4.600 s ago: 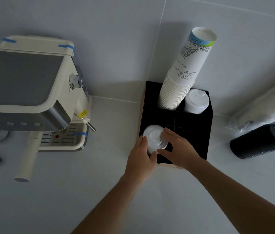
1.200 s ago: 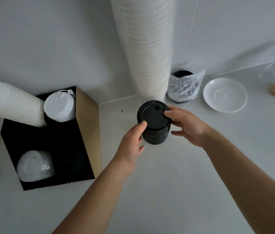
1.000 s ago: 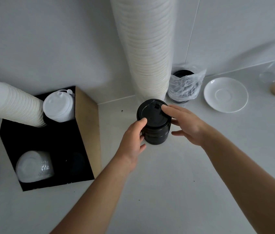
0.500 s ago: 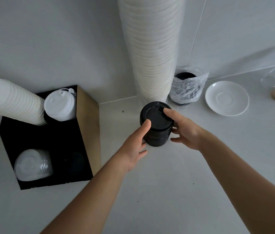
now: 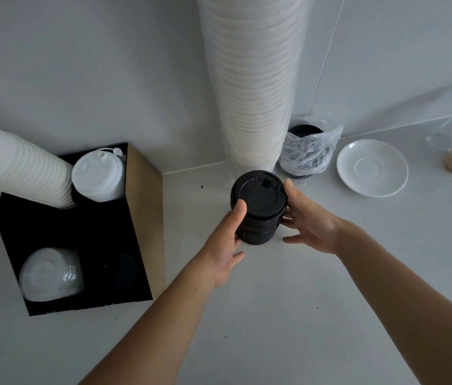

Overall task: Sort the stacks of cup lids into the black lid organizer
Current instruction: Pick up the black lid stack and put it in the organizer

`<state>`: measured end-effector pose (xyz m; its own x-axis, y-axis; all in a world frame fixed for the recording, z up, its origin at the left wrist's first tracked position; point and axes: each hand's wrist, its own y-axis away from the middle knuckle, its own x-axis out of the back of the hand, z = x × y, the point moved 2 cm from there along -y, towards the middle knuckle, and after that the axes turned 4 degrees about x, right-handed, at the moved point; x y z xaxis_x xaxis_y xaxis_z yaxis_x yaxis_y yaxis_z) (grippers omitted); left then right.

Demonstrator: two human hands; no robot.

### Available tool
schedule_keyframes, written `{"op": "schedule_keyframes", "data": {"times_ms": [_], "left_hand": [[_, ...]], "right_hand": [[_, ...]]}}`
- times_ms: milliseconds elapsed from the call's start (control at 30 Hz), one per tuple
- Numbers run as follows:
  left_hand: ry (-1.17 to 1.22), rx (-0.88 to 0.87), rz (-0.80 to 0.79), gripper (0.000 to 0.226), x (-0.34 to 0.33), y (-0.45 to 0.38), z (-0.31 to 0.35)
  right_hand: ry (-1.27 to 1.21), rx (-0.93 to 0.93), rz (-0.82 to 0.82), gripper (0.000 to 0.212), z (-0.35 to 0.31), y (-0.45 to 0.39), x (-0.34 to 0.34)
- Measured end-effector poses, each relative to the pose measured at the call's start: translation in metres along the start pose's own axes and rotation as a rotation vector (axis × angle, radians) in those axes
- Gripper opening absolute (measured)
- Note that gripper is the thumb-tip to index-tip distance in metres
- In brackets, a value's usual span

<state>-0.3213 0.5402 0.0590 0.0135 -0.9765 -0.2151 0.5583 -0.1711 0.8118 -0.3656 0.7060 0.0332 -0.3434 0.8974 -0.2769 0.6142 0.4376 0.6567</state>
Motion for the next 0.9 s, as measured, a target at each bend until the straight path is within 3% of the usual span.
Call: {"op": "schedule_keyframes", "data": {"times_ms": [133,567,900], "left_hand": [[-0.007,-0.033,0.004,0.112,0.001,-0.003,0.0],[-0.009,-0.058,0.043,0.106,0.004,0.02,0.0],[-0.025,-0.133,0.059,0.109,0.009,0.056,0.009]], "right_hand": [[0.002,0.021,-0.002,0.116,0.001,0.0,-0.002],[0.01,0.046,0.019,0.111,0.008,0.01,-0.016],[0.039,0.105,0.042,0.073,-0.011,0.042,-0.041]]}}
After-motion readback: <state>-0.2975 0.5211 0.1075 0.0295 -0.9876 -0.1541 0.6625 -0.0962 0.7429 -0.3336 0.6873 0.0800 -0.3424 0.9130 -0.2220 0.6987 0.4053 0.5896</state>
